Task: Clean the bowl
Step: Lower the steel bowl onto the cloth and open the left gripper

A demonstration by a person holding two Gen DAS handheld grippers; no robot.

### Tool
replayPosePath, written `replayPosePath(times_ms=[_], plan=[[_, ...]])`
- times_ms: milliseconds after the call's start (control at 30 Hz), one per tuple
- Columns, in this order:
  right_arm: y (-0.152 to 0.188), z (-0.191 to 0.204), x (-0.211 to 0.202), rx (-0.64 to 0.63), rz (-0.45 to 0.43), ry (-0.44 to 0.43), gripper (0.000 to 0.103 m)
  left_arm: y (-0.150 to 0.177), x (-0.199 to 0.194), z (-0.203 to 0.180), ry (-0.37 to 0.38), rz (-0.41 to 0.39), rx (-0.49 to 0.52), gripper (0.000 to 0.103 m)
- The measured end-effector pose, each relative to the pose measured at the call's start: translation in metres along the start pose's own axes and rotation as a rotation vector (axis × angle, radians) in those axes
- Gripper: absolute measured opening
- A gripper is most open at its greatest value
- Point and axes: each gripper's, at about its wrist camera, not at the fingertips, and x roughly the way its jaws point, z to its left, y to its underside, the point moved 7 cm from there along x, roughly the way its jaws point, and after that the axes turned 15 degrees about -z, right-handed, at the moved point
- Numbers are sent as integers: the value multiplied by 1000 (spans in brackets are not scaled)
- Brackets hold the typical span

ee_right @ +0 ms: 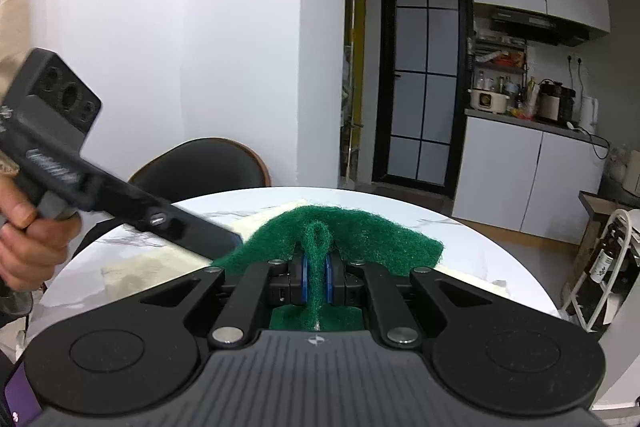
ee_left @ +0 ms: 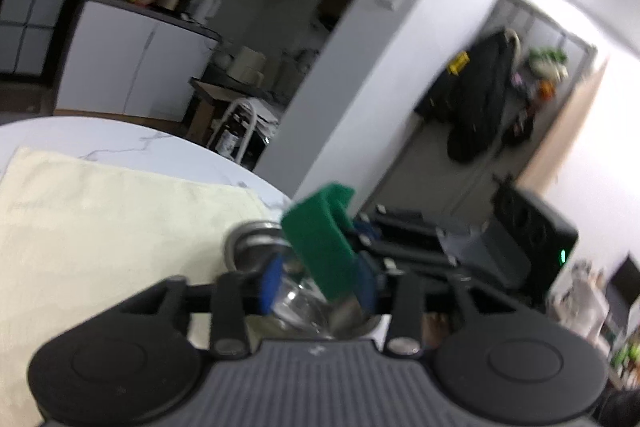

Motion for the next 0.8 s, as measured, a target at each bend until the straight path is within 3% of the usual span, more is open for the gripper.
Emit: replayPosePath(times_ms=[133,433,667,800], plan=[[-1,-13,-2,10,6,59,9,13,7,-21,7,109,176,64],[13,-46,-12,53,38,136,9,51,36,-54,52,330,392,67],[16,-48,-15,50,39,130,9,67,62,-54,17,438,475,70],[16,-48,-17,49,38,122,9,77,69,-51,37,474,484,70]])
